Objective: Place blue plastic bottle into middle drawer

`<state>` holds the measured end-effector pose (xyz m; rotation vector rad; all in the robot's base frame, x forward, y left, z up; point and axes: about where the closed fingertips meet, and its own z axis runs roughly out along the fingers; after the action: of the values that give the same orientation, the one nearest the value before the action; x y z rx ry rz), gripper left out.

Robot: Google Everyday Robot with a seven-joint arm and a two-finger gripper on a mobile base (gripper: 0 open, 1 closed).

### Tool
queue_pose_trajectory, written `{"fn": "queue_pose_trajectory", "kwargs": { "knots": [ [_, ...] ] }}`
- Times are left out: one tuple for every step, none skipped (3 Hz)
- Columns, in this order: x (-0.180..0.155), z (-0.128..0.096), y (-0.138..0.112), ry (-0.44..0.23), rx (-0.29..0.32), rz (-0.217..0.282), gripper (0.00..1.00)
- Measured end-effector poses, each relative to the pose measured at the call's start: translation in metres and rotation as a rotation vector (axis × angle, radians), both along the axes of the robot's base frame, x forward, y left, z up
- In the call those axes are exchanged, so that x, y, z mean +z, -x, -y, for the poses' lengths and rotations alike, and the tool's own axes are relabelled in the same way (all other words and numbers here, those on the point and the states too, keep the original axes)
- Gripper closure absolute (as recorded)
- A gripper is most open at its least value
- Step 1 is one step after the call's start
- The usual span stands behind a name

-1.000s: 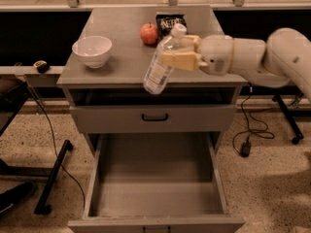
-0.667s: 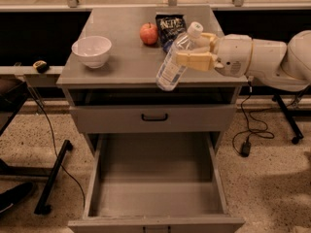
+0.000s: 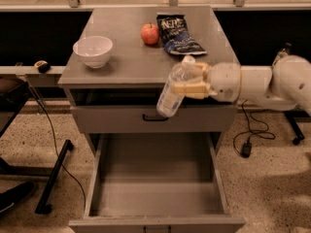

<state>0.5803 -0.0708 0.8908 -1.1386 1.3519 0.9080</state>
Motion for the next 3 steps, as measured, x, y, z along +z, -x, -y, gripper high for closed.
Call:
{"fn": "queue_pose_trajectory", "kwargs": {
  "knots": [
    [-0.059,0.000,0.028,0.017,0.088,-0.044,1.00],
    [-0.084,-0.001,0.050,0.033,0.171,-0.023,1.00],
    [-0.086,-0.002,0.052,0.034,0.182,-0.018,1.00]
  ]
}}
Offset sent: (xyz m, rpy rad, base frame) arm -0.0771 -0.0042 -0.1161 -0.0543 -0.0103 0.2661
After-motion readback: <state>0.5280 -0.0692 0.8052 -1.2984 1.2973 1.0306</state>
